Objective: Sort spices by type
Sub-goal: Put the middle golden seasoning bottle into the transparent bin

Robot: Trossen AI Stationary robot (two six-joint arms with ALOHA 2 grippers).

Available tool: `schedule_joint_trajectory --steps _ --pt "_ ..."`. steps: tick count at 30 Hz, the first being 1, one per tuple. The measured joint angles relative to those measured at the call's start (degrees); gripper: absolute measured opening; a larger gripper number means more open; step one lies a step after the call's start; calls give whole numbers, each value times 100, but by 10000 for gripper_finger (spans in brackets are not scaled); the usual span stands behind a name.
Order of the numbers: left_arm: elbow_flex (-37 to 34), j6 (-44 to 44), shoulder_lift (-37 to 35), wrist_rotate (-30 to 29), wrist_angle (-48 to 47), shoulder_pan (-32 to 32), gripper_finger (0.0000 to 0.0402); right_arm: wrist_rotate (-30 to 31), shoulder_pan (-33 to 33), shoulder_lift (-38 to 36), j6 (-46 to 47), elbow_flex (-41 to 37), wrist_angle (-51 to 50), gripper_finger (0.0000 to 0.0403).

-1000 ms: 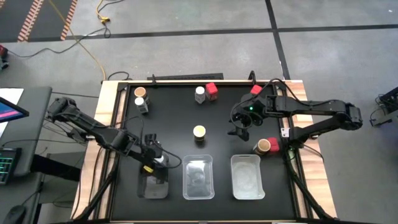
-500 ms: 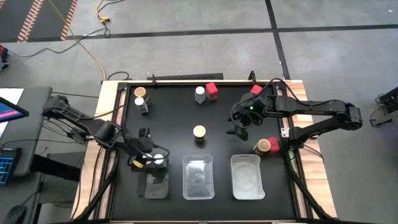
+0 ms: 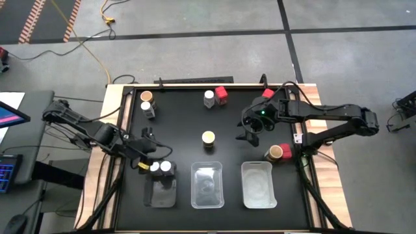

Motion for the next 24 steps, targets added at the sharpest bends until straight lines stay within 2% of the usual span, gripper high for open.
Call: schedule_joint_trajectory --steps 4,11,14,19,24 --pt "0 -92 2 -210 2 2 260 1 0 0 -2 0 68 353" --pt "-105 -6 -227 -225 83 286 260 33 0 0 12 0 700 353" --pt "-262 256 -550 81 117 480 260 39 35 59 87 0 1165 353" --pt "-696 992 -1400 594 810 828 260 237 163 308 95 50 1928 353" --pt "-1172 1420 -2083 622 1390 1112 260 803 325 890 93 713 1765 352"
